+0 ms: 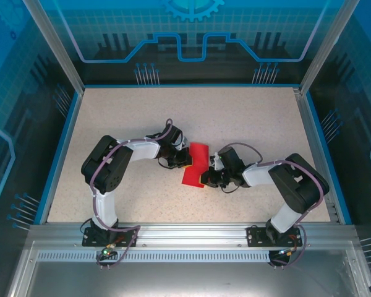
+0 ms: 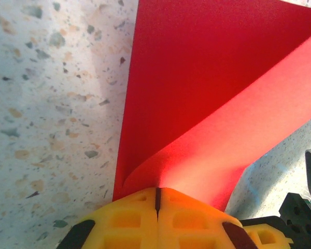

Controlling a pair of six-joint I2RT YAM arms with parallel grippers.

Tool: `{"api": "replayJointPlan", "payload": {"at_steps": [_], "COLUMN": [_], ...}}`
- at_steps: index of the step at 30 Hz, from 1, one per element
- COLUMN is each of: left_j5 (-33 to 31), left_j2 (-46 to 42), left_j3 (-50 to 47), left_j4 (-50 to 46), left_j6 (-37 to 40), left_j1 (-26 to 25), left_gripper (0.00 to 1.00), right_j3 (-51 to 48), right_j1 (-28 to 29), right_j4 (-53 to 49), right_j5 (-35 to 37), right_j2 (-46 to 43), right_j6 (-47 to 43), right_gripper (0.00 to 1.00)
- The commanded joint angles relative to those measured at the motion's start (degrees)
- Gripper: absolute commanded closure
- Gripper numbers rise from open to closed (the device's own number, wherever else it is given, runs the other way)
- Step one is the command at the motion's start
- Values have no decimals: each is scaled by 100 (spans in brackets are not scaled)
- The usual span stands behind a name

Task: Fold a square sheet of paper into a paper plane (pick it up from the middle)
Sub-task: Fold the square sheet of paper in half at the center of the table.

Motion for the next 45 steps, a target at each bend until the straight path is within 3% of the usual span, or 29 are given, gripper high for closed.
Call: {"api": "replayJointPlan", "payload": {"at_steps": [1, 7, 18, 24, 30, 38, 45], "left_j5": [-478, -478, -469, -478, -478, -478, -504], "left_j2": [319, 319, 328, 337, 352, 363, 360], "left_j3": [-214, -210, -187, -172, -170, -193, -239], "left_j4": [-389, -382, -415, -432, -442, -437, -425], "left_j6": [142, 142, 141, 144, 175, 168, 166], "left_j1": [-56, -53, -49, -56, -55, -53, -53], "left_gripper": [100, 100, 100, 100, 100, 100, 100], "right_j3": [-140, -155, -386, -349, 293, 925, 929], "right_j1": [51, 96, 289, 223, -116, -675, -794], "right_j4": [-169, -240, -202, -222, -571, -376, -345], "right_j5": [97, 43, 247, 140, 94, -61, 26], "right_j2": [-22, -490, -112, -176, -613, 185, 629], "right_j6": [60, 104, 135, 146, -86, -224, -242], "right_gripper": [96, 95, 96, 96, 94, 95, 97]}}
